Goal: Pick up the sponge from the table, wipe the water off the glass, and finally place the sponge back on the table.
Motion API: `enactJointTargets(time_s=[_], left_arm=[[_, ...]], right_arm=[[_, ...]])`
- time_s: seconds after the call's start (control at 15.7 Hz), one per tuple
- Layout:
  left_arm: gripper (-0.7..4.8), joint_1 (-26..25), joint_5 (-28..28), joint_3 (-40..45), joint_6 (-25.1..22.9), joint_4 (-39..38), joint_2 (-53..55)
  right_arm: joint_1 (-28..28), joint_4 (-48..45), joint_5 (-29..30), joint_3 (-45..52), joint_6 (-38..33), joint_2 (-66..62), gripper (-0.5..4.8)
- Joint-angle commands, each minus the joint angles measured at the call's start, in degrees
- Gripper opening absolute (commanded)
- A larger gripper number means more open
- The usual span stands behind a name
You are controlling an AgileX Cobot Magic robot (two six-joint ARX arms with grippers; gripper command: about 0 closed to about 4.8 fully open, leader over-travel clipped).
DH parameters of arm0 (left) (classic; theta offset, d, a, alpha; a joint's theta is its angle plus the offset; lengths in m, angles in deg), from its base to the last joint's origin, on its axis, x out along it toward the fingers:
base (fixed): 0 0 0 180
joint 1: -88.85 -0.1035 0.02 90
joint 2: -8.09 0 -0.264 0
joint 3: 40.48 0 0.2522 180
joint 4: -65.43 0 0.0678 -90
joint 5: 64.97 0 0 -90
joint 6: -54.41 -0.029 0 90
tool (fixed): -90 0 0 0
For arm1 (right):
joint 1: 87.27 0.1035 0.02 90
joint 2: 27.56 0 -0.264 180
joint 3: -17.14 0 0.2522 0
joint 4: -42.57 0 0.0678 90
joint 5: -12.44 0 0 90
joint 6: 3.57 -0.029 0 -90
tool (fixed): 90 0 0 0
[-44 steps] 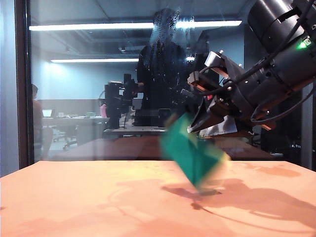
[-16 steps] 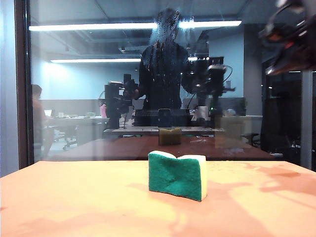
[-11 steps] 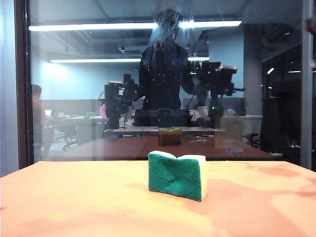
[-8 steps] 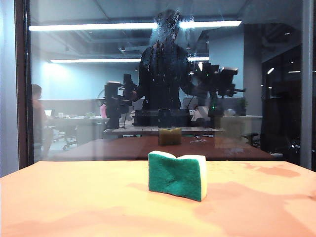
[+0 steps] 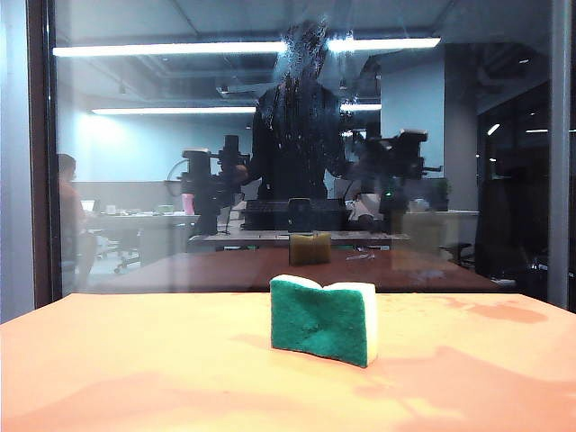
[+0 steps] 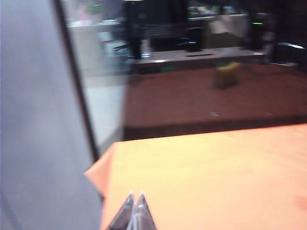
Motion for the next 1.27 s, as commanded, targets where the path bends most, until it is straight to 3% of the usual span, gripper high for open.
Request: enactJointTargets(time_s=[0.06, 0.64, 1.27], left_arm=[[-0.06, 0.0, 3.91, -0.17, 2.08, 0.57, 0.09], [-0.06, 0.0, 3.87, -0.11, 2.01, 0.59, 0.09], [-0.06, 0.0, 3.76, -0.13, 2.03, 0.57, 0.09]], right_arm=[[0.0, -0.52, -0.13, 2.34, 0.15, 4.24, -0.06], [0.04, 1.22, -0.33, 10.67, 0.15, 17.46, -0.06], [0.04, 8.07, -0.35, 11.34, 0.61, 25.64, -0.06]])
